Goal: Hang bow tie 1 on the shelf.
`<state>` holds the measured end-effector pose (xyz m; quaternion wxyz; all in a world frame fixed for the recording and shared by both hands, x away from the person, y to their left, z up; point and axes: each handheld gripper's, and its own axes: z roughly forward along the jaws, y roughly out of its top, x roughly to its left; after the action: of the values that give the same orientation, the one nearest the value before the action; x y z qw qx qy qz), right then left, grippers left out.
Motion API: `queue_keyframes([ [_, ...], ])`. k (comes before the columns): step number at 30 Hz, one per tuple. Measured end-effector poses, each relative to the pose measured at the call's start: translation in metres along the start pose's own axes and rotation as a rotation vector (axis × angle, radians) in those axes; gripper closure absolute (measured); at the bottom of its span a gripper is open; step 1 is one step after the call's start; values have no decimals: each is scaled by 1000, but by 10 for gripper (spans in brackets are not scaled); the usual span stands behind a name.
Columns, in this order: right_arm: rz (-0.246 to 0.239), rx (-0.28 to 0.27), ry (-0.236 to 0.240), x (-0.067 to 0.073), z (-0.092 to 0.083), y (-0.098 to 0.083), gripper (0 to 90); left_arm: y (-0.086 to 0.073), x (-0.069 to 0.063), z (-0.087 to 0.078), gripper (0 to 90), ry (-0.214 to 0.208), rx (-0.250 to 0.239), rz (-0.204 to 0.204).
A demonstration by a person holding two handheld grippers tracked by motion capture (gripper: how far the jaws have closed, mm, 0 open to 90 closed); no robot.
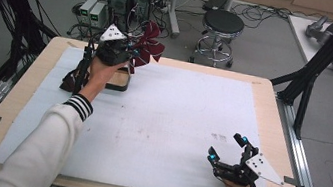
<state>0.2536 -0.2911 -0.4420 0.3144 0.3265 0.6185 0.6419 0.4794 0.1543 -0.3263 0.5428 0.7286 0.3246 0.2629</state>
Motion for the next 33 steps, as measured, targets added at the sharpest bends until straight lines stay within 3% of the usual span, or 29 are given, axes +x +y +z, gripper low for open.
queue_keyframes([
  [11, 3, -8, -2, 1, 0, -3, 5, -20, -1, 8, 845, 3, 32, -17],
  [18, -27, -13, -21, 4, 3, -8, 5, -35, -1, 8, 845, 2, 48, -27],
  [33, -20, 1, -27, 7, 5, -14, 5, -58, 3, 6, 843, 15, 77, -55],
])
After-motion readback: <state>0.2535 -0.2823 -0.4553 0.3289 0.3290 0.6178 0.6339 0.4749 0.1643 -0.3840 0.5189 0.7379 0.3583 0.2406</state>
